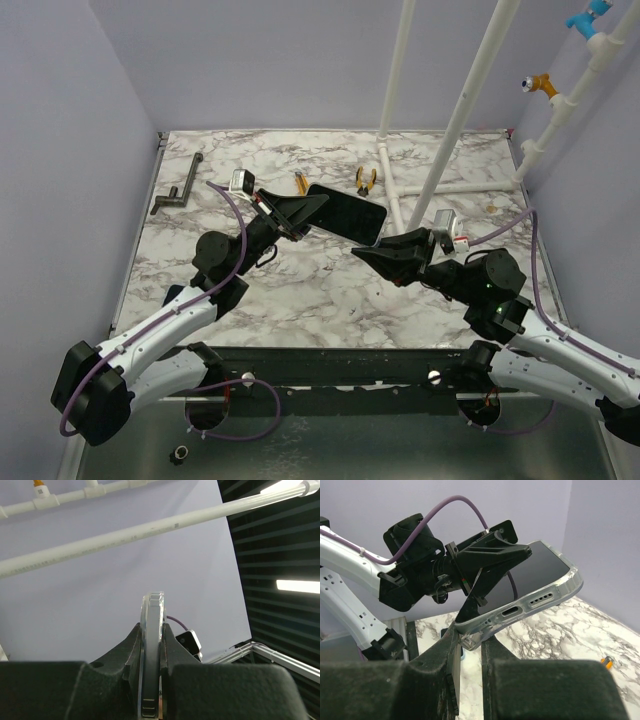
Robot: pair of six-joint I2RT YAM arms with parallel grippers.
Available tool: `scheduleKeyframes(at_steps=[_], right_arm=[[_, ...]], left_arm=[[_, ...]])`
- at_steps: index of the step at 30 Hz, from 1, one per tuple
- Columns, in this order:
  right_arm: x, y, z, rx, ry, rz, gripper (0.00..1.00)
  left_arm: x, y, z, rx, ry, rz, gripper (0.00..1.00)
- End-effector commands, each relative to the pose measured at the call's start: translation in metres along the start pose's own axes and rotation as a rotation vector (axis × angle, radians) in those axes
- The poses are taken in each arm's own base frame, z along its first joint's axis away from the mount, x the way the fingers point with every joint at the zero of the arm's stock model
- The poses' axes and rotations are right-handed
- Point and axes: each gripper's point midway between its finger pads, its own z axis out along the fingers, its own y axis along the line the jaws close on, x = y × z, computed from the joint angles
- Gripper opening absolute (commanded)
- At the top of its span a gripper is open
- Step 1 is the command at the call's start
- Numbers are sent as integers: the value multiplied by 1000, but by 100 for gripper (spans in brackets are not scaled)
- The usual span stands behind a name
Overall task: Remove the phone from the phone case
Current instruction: Remove the phone case from the phone.
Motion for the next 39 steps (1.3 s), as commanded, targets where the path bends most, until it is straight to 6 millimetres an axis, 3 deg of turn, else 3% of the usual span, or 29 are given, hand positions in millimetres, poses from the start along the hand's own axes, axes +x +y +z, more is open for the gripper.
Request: scheduleKeyframes(at_steps=[1, 17, 19, 25, 29, 36, 39], right_arm=[[-20, -14, 4, 41, -39, -164, 0], [-14, -9, -4, 20, 14, -168, 0], [-11, -7, -7, 14, 33, -144, 7], [-2, 5, -16, -32, 90, -69, 41], [3, 11, -24, -41, 133, -9, 53], [2, 14, -52, 9, 151, 79, 62], [-5, 7, -60, 84, 111, 153, 77]], left_arm=[[46, 22, -13, -79, 241, -29, 0], [42, 12, -12, -46, 218, -26, 0], [40, 7, -12, -32, 203, -13, 0], [31, -4, -12, -2, 152, 15, 0], [24, -12, -12, 17, 115, 52, 0], [2, -29, -19, 6, 45, 180, 0], [-9, -33, -23, -2, 3, 235, 0]])
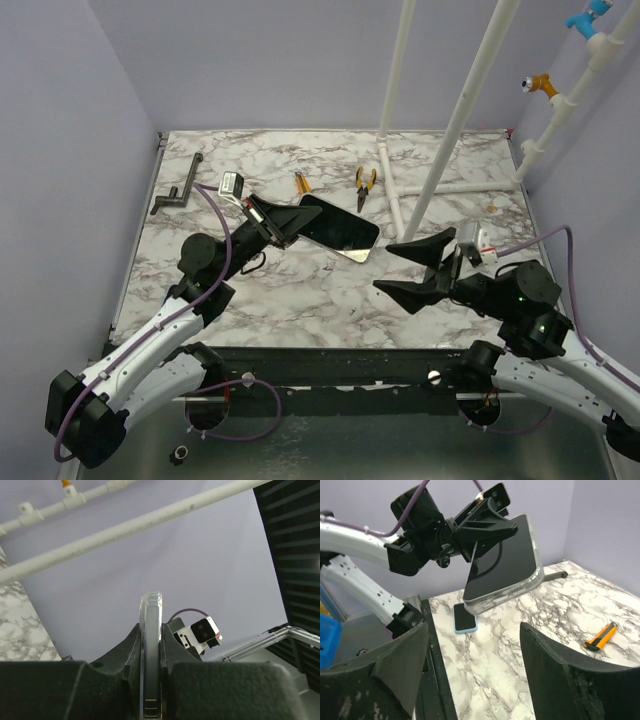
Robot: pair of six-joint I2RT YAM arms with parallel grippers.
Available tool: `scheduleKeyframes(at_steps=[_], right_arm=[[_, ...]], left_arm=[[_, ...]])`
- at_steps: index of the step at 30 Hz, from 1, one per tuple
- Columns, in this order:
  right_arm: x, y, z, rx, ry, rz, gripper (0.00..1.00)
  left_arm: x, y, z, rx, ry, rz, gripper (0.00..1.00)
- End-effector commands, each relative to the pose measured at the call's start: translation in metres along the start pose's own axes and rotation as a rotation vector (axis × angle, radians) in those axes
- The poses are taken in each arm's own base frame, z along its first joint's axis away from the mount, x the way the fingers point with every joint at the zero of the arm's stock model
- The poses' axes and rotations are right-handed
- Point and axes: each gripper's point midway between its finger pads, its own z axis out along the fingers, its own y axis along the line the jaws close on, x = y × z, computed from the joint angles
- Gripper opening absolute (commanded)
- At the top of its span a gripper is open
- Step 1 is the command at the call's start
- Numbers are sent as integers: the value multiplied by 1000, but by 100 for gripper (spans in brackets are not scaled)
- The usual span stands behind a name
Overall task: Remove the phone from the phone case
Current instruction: Remove the phone case from the phone.
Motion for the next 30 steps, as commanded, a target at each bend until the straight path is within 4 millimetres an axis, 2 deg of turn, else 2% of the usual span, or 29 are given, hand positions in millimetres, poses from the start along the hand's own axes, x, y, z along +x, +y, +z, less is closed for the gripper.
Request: scheduleKeyframes(at_steps=[1, 4, 9, 12, 14, 18, 23, 30], right_arm=[[-4, -11, -14, 114, -27, 148, 78], [-22, -16, -16, 164, -136, 273, 81], [-49, -43, -16, 281, -407, 573, 80], [-48, -63, -9, 395, -430, 717, 78], [-47, -68, -1, 417, -430, 758, 77], [-44, -67, 16, 396, -403, 794, 75], [-29, -63, 37, 367, -348, 849, 69], [-22, -62, 47, 343, -353, 899, 55]], left_arm=[[-19, -31, -8, 55, -70, 132, 0], [-30, -27, -17, 50, -144, 193, 0], [-34, -17, -30, 37, -198, 278, 0], [-29, -16, -32, 41, -168, 291, 0], [-23, -17, -31, 48, -133, 303, 0], [-14, -20, -29, 62, -79, 331, 0], [-12, -19, -29, 64, -62, 335, 0], [-10, -20, -30, 80, -58, 330, 0]])
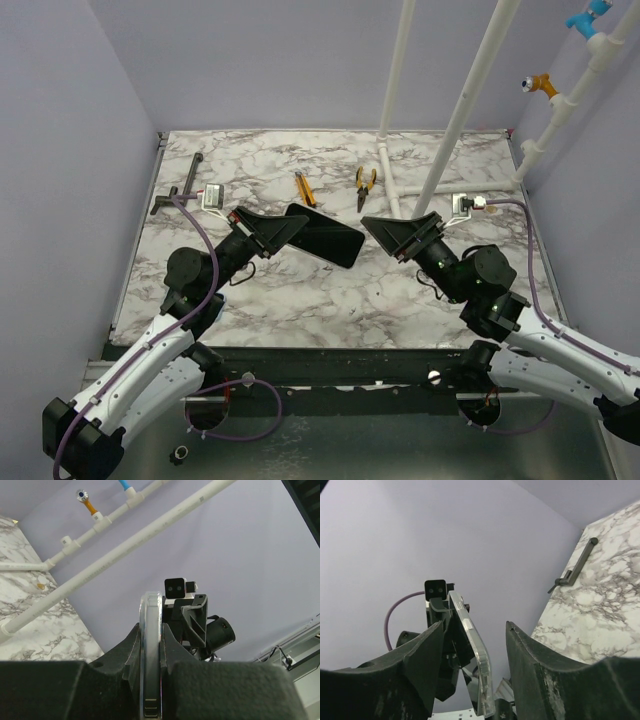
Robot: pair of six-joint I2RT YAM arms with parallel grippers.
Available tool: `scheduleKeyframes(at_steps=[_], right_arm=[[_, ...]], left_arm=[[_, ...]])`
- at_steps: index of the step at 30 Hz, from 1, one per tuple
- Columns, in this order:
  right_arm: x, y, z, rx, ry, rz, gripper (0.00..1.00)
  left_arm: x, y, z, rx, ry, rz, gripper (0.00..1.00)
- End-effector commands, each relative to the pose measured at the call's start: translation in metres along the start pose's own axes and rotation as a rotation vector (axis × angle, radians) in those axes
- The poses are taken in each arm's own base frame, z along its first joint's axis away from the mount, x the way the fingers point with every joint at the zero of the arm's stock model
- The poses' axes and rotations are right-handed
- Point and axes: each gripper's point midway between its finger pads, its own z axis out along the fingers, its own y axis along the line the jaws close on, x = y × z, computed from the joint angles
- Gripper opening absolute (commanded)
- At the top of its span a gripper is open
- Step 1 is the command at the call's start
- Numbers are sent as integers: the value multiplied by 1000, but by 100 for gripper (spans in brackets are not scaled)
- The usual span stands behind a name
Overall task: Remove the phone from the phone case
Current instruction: Remove the phone case from the phone.
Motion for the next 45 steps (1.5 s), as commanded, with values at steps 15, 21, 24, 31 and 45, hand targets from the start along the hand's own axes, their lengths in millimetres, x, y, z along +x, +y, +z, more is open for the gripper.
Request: scheduleKeyframes(at_steps=[15, 21, 24, 31, 45], right_arm=[[14, 7, 8, -56, 39, 119, 49], [15, 6, 6, -68, 40, 143, 36], [15, 6, 6, -75, 37, 154, 33], [14, 11, 6, -99, 27, 186, 33], [-2, 35, 4, -224, -33, 245, 14]], left_arm=[[-10, -29, 3, 128, -33, -35, 0], [-11, -26, 1, 123, -47, -48, 0], [-11, -25, 1, 122, -46, -54, 0], [-10, -24, 0, 121, -46, -63, 0], [-3, -5, 0, 76, -36, -90, 0]])
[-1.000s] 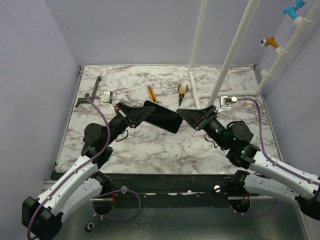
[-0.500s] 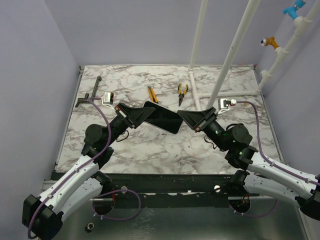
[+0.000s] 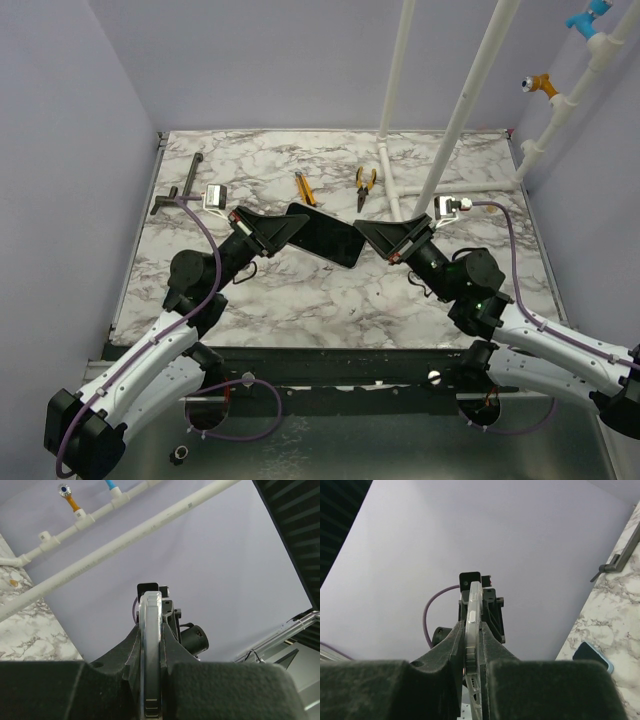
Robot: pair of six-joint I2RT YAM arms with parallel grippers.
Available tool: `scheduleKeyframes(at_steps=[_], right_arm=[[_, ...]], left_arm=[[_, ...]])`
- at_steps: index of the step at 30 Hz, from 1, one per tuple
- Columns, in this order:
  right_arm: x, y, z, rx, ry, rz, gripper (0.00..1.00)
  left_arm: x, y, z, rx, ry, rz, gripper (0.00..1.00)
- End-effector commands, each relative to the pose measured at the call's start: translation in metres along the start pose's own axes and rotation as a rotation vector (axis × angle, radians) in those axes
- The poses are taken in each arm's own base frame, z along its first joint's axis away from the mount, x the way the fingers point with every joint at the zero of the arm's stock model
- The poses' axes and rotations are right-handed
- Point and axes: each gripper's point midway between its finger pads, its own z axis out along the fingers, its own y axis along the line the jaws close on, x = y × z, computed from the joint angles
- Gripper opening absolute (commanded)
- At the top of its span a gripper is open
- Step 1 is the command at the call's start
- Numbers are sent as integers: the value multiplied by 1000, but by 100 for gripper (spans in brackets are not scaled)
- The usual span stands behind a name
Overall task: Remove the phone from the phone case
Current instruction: Remove the phone case from the phone.
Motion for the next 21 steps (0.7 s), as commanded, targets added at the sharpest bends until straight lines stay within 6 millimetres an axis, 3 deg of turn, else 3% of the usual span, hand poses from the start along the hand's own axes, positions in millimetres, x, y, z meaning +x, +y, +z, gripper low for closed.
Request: scheduleKeyframes(at_steps=[1, 12, 21], right_arm=[[-14, 31, -3, -155, -64, 52, 14], [-15, 80, -9, -435, -64, 62, 8], [-8, 109, -11, -572, 2, 79, 4]], left_arm=[[-4, 1, -1, 20, -27, -1, 0], [2, 47, 2, -79, -40, -132, 0], [3, 62, 3, -107, -52, -196, 0]])
